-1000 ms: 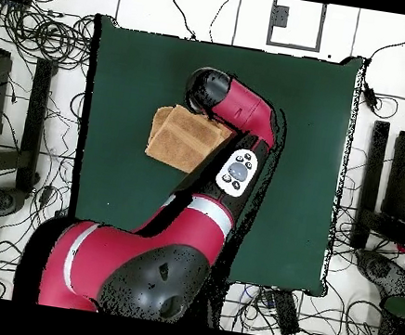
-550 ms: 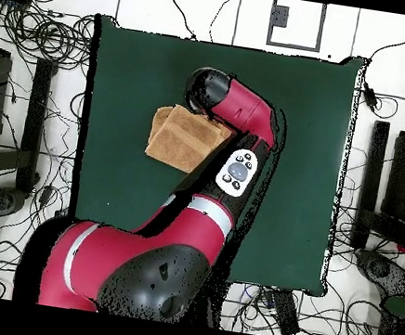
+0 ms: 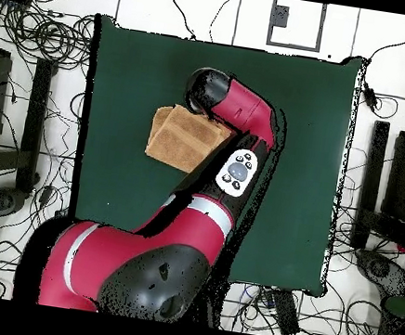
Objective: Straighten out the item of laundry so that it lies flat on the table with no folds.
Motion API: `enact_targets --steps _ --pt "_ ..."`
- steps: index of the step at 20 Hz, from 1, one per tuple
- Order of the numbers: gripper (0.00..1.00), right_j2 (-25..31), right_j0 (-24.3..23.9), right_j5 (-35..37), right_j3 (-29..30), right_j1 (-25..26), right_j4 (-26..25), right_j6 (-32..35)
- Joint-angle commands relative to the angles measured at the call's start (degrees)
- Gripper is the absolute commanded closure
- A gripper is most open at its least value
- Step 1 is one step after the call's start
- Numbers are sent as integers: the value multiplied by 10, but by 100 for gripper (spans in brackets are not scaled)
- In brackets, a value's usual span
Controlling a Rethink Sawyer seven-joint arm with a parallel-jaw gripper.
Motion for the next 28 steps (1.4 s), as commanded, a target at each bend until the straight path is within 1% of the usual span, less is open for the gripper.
enact_targets --steps 1,7,10,11,15,28 --pt "100 74 5 58 39 34 12 142" --pt "100 55 10 32 36 38 4 148" --pt "100 64 10 -27 49 25 0 120" --pt "100 61 11 -27 49 21 -2 119" --pt "100 55 16 -10 51 9 2 136" --pt "100 64 12 61 64 -41 12 144"
